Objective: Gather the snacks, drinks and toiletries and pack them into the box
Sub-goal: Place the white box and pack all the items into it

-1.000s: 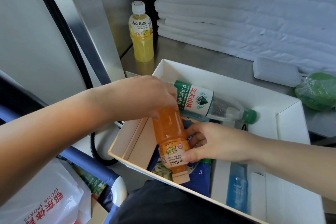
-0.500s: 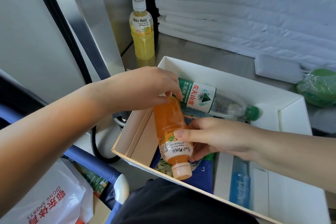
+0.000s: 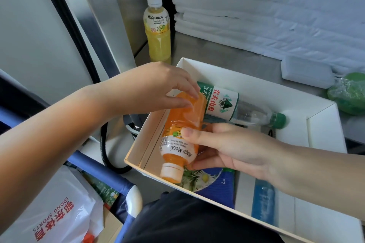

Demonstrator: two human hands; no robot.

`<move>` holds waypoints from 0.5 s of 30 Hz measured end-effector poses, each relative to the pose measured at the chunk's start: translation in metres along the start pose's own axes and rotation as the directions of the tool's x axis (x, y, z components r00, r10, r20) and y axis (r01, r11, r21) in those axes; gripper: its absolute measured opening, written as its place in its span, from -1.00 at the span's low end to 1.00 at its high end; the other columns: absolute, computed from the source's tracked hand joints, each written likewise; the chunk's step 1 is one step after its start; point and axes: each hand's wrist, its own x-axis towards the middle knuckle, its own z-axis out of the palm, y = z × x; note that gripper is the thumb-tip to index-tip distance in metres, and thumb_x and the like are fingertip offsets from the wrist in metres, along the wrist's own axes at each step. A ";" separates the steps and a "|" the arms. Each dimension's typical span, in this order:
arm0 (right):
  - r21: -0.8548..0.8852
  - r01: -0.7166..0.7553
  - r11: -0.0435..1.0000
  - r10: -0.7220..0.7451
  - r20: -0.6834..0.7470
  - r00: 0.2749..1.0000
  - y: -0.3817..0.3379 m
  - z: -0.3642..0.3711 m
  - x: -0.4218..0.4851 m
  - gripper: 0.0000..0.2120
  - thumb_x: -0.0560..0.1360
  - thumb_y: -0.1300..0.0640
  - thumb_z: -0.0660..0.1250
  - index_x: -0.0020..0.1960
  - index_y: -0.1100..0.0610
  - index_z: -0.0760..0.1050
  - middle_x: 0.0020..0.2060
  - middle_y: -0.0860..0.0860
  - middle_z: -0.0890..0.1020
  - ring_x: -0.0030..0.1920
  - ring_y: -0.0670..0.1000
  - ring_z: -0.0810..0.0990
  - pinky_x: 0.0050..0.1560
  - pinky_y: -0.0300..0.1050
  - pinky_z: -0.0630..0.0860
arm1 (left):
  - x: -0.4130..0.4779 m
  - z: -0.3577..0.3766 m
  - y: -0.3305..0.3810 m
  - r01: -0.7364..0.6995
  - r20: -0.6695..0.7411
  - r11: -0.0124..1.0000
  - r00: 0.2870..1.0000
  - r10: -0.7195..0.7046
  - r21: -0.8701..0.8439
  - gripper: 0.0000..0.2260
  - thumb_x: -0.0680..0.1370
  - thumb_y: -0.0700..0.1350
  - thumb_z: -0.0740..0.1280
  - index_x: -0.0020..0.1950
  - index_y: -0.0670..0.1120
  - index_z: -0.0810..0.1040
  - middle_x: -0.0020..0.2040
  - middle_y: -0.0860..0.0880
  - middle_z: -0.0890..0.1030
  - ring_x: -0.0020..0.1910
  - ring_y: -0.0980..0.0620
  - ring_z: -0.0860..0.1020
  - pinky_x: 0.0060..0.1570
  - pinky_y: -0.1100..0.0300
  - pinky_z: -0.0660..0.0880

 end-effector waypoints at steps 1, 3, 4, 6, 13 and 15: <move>0.024 0.000 1.000 0.000 -0.014 1.000 0.002 0.002 0.003 -0.50 0.28 -0.03 0.46 0.14 0.18 0.52 -0.02 0.12 0.69 -0.01 0.06 0.68 -0.08 -0.12 0.62 | 0.000 0.002 0.000 0.003 0.014 1.000 1.000 -0.003 0.001 -0.75 0.50 0.02 0.31 0.13 0.03 0.62 0.19 0.14 0.56 0.12 0.23 0.49 0.11 0.41 0.35; 0.049 0.000 0.999 0.002 -0.035 0.999 0.005 0.007 0.007 -0.51 0.29 -0.02 0.46 0.13 0.20 0.52 -0.02 0.14 0.68 -0.01 0.08 0.68 -0.06 -0.09 0.63 | 0.001 0.006 0.000 0.010 0.045 1.000 0.999 -0.011 0.011 -0.75 0.50 0.01 0.31 0.15 0.02 0.62 0.20 0.14 0.55 0.16 0.18 0.49 0.15 0.32 0.35; 0.053 0.003 0.999 -0.001 -0.043 0.999 0.007 0.008 0.009 -0.52 0.29 -0.02 0.46 0.12 0.20 0.52 -0.01 0.15 0.68 -0.02 0.09 0.68 -0.05 -0.08 0.63 | 0.001 0.007 -0.001 0.014 0.061 1.000 0.998 -0.015 0.019 -0.73 0.50 0.02 0.31 0.16 0.03 0.61 0.21 0.15 0.55 0.17 0.19 0.49 0.16 0.32 0.35; 0.055 0.015 0.998 -0.013 -0.051 0.999 0.009 0.010 0.011 -0.53 0.30 -0.02 0.46 0.12 0.20 0.52 0.00 0.16 0.68 -0.02 0.09 0.68 -0.04 -0.07 0.63 | 0.000 0.008 -0.001 0.023 0.086 0.999 0.996 -0.026 0.031 -0.67 0.47 0.11 0.29 0.18 0.06 0.59 0.22 0.18 0.52 0.15 0.25 0.45 0.12 0.44 0.31; -0.024 0.071 0.997 -0.072 -0.054 0.996 0.016 0.010 0.014 -0.70 0.41 -0.01 0.42 0.05 0.15 0.55 -0.04 0.10 0.69 -0.05 0.03 0.69 -0.12 -0.18 0.62 | 0.005 0.003 -0.005 0.041 0.188 0.998 0.981 -0.049 0.047 -0.48 0.36 0.30 0.27 0.29 0.18 0.46 0.24 0.27 0.43 0.16 0.34 0.32 0.07 0.59 0.19; -0.096 0.091 0.991 -0.098 -0.069 0.993 0.019 0.009 0.015 -0.67 0.37 -0.07 0.42 0.03 0.11 0.55 -0.07 0.06 0.70 -0.07 0.01 0.69 -0.11 -0.19 0.62 | 0.007 0.004 -0.007 0.039 0.208 0.997 0.977 -0.052 0.068 -0.47 0.35 0.31 0.27 0.29 0.22 0.44 0.22 0.30 0.41 0.14 0.36 0.31 0.05 0.60 0.19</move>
